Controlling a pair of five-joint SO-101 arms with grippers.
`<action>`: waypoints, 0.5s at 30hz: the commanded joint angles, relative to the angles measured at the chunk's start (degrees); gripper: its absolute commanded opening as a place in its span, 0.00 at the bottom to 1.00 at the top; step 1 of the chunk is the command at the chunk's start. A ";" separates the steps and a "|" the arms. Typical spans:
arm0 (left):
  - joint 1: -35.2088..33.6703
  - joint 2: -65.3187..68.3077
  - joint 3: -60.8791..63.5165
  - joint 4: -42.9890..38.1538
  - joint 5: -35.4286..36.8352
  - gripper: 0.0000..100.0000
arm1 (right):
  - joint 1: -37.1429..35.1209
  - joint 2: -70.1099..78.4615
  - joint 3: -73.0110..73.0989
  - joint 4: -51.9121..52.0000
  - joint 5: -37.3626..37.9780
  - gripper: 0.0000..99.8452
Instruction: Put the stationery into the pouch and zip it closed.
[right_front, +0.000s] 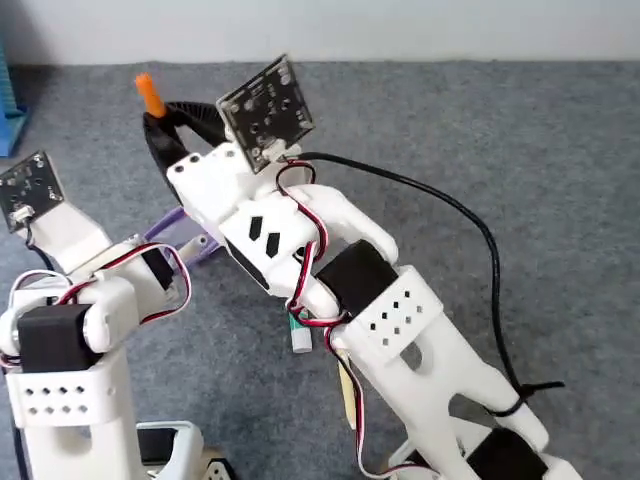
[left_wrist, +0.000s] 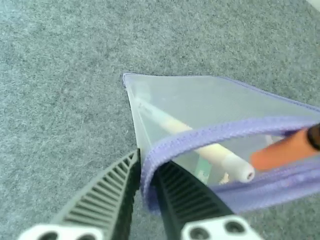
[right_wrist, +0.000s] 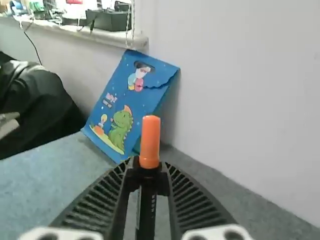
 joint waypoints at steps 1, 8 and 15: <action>-0.35 0.26 0.31 -0.70 0.53 0.01 | 1.98 -3.38 4.40 -1.27 2.90 0.01; -0.35 0.26 0.31 -0.70 0.53 0.01 | 2.24 -17.63 18.73 -0.75 6.15 0.01; -0.35 0.26 0.31 -0.70 0.53 0.01 | 2.24 -31.43 29.19 -0.40 8.09 0.01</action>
